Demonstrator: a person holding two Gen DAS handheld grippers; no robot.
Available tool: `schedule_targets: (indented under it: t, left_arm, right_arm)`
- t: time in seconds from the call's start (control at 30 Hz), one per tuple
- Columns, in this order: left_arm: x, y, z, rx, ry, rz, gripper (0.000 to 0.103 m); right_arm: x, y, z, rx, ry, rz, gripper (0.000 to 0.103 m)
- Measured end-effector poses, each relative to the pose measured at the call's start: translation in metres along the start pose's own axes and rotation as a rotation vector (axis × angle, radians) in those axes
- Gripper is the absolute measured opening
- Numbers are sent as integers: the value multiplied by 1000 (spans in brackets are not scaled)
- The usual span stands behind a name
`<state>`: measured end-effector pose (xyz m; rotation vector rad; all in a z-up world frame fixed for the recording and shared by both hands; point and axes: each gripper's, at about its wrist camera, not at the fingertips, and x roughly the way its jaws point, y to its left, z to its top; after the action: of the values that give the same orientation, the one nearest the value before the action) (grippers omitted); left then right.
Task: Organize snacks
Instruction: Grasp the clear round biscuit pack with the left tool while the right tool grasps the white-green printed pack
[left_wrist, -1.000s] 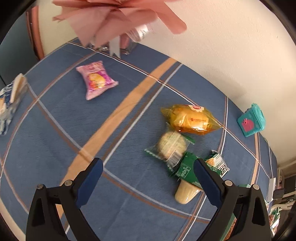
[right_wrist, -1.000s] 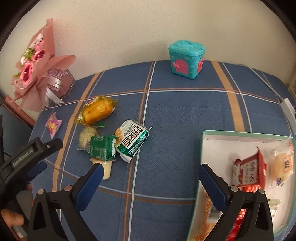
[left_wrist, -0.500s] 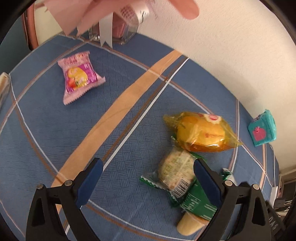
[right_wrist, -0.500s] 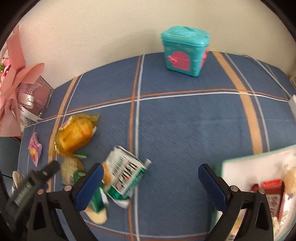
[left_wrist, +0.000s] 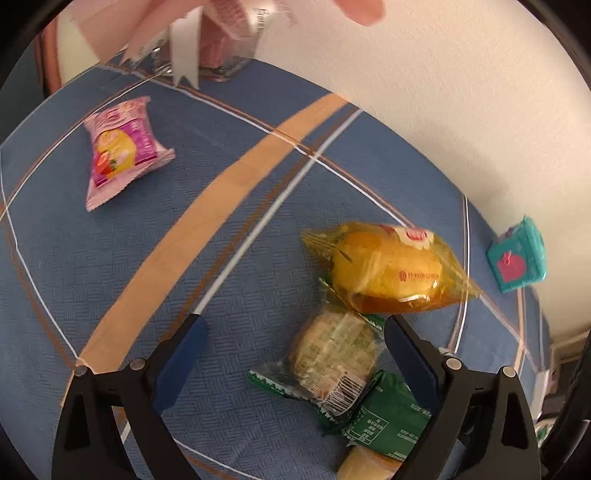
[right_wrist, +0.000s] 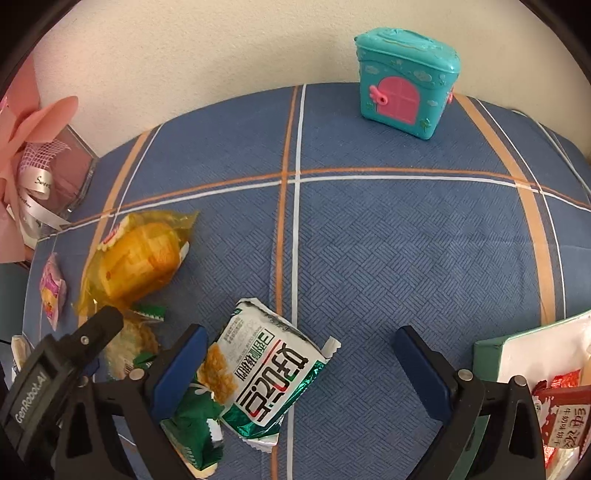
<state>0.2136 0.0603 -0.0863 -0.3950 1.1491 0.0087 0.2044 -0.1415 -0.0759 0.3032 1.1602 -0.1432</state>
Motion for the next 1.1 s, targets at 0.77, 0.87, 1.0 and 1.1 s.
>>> schedule_targets:
  t: [0.77, 0.87, 1.0, 1.1]
  left_arm:
    - [-16, -12, -13, 71, 43, 0, 31]
    - [-21, -3, -15, 36, 61, -6, 22]
    - [-29, 2, -22, 2, 74, 9, 15]
    - [-34, 13, -28, -38, 91, -29, 14]
  right_arm:
    - [-34, -31, -47, 7, 32, 34, 60]
    - [-38, -35, -56, -5, 37, 25, 59]
    - [-45, -36, -69, -25, 40, 12, 58]
    - [-52, -38, -82, -31, 50, 15, 58]
